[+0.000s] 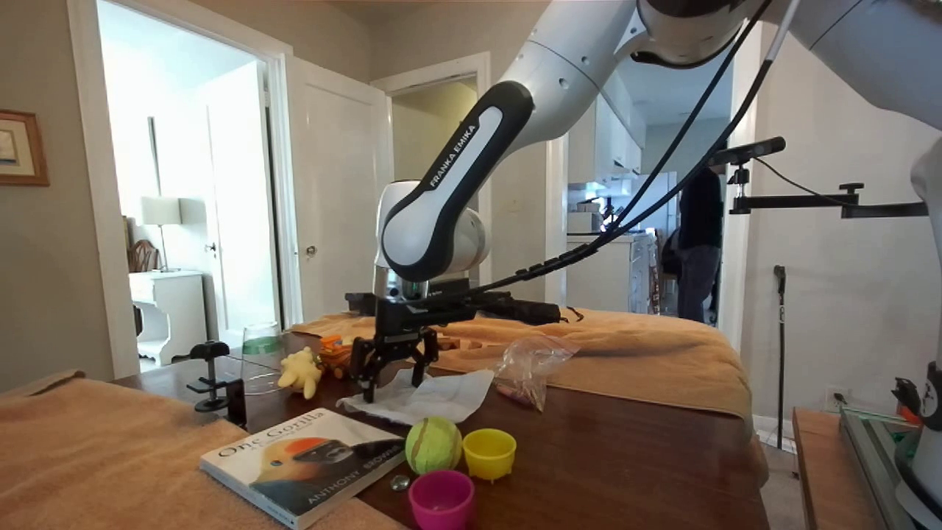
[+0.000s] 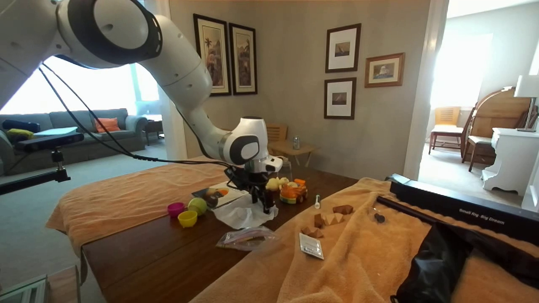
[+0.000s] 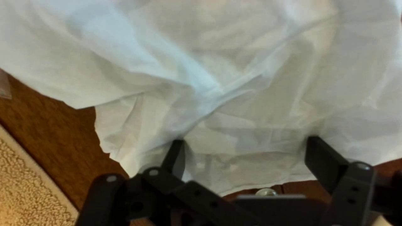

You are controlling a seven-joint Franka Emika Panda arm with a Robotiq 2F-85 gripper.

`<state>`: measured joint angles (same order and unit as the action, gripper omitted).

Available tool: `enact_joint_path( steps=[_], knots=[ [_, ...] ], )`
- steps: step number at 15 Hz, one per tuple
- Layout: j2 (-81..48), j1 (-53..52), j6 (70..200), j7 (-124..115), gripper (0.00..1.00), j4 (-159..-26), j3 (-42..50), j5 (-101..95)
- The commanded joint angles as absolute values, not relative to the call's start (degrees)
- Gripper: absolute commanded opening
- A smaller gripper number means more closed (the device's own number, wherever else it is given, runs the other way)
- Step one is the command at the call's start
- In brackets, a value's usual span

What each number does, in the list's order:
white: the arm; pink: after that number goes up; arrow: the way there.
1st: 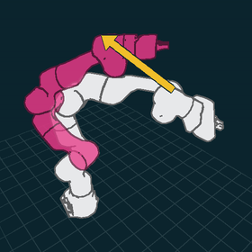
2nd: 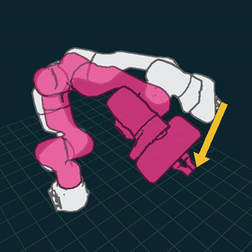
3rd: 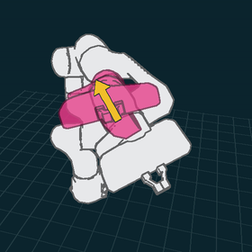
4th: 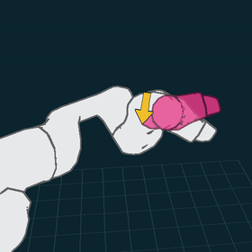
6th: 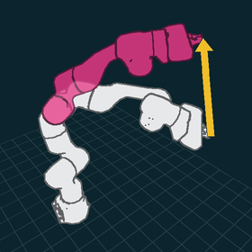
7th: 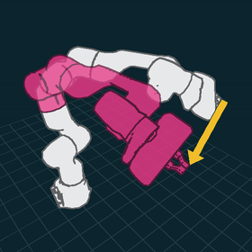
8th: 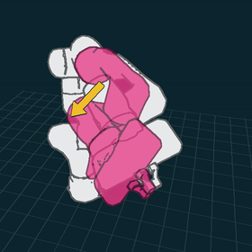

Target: Cover the blue crayon with the napkin

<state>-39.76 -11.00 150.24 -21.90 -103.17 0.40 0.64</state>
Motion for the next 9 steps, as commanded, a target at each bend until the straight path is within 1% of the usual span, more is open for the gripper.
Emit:
enact_joint_path(
  steps=[1, 9],
  knots=[
    [-38.01, -13.58, 151.75, -19.74, 1.0, -105.28, 2.13, -2.27],
    [-25.65, -17.82, 152.72, -19.03, 1.0, -117.37, 4.47, -10.78]
  ],
)
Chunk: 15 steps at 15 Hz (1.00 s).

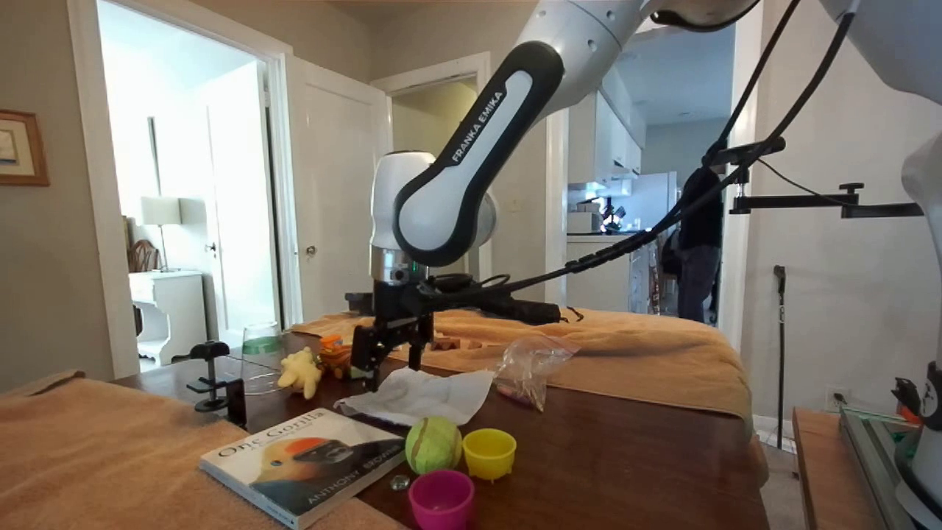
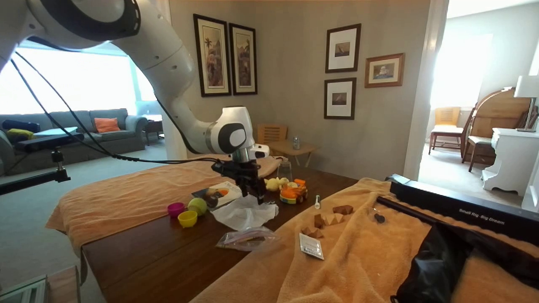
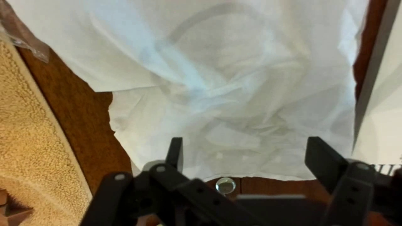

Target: Cover the blue crayon with the napkin

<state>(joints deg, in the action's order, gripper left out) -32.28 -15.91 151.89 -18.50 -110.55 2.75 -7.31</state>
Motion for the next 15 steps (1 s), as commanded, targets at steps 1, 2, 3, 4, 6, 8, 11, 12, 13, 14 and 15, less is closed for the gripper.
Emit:
enact_joint_path(
  steps=[1, 2, 3, 4, 6, 8, 11, 12, 13, 14, 15],
  knots=[
    [-23.8, -18.29, 152.7, -19.67, 1.0, -118.92, 4.87, -11.9],
    [-22.03, -18.84, 152.4, -20.37, 1.0, -120.27, 5.41, -13.27],
    [-20.16, -19.25, 151.89, -21.11, 1.0, -121.66, 5.82, -14.52],
    [-18.45, -19.19, 151.46, -21.37, 1.0, -122.97, 5.63, -15.11],
    [-15.21, -19.15, 150.68, -22.39, 1.0, -125.32, 5.2, -16.39],
    [-12.04, -19.0, 149.07, -24.3, 1.0, -127.38, 4.61, -17.57],
    [-8.01, -18.23, 144.08, -27.48, 1.0, -129.01, 3.12, -19.09],
    [-6.98, -17.49, 142.37, -27.3, 1.0, -129.25, 2.17, -18.67],
    [-10.97, -16.02, 144.97, -25.06, 1.0, -126.63, 1.21, -17.2],
    [-9.78, -15.78, 143.75, -25.31, 1.0, -127.13, 0.72, -17.16],
    [-9.0, -15.65, 143.12, -25.41, 1.0, -127.5, 0.42, -17.12]
  ],
)
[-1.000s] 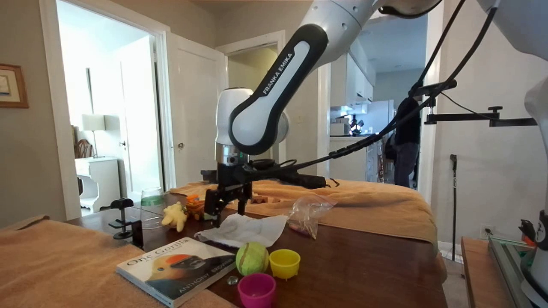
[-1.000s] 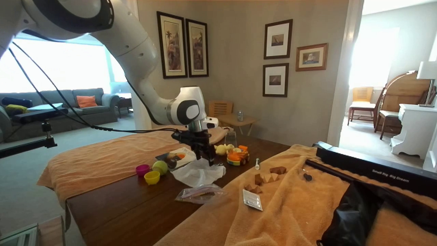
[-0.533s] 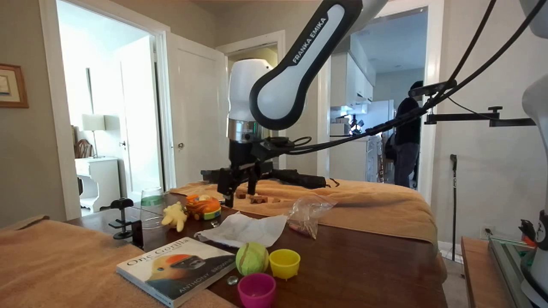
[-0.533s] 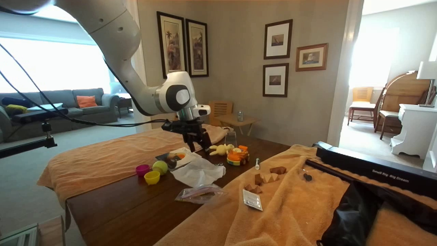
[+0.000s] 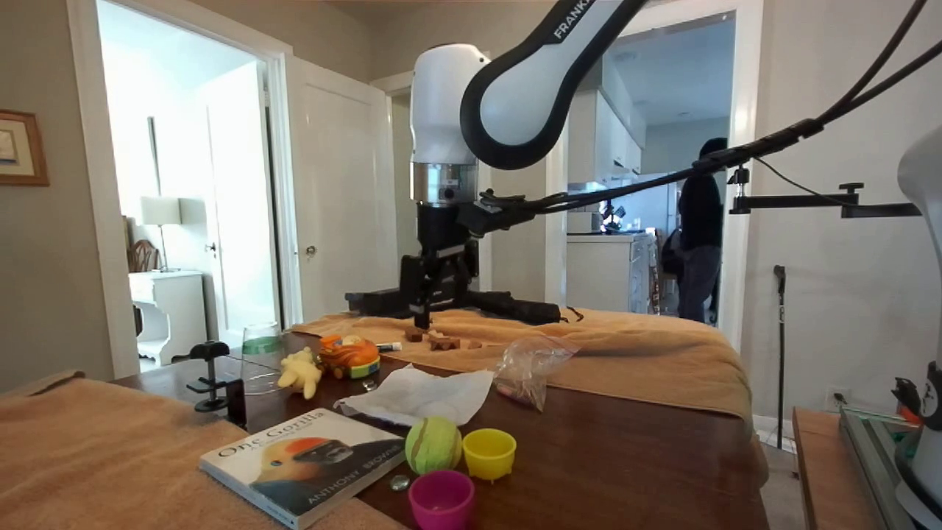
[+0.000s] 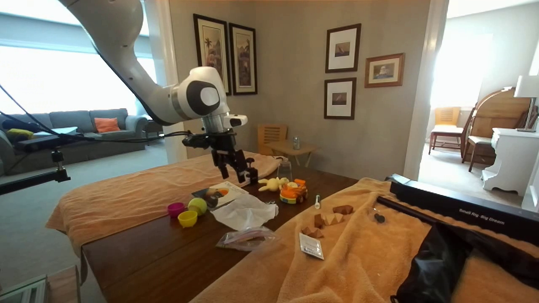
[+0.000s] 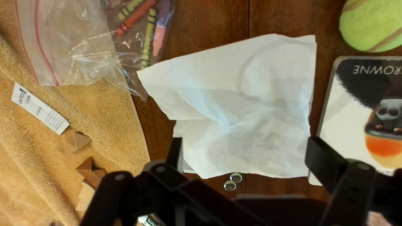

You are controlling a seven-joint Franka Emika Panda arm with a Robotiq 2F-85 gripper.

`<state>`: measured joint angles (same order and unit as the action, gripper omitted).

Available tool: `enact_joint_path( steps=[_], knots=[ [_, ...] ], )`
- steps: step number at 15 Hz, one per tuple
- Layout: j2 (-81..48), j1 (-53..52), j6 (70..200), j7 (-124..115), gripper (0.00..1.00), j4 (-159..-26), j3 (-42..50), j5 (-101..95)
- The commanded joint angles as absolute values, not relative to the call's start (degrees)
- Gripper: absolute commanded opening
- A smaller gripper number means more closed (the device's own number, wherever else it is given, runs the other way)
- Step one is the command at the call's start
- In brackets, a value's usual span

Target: Cover the blue crayon with the napkin

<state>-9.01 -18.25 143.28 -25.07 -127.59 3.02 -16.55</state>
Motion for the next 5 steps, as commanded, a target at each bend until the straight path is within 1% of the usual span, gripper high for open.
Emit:
enact_joint_path(
  steps=[1, 5],
  knots=[
    [-8.56, -15.57, 142.92, -25.43, 1.0, -127.72, 0.3, -17.11],
    [-8.44, -15.46, 142.92, -25.43, 1.0, -128.14, 0.31, -17.1]
  ],
)
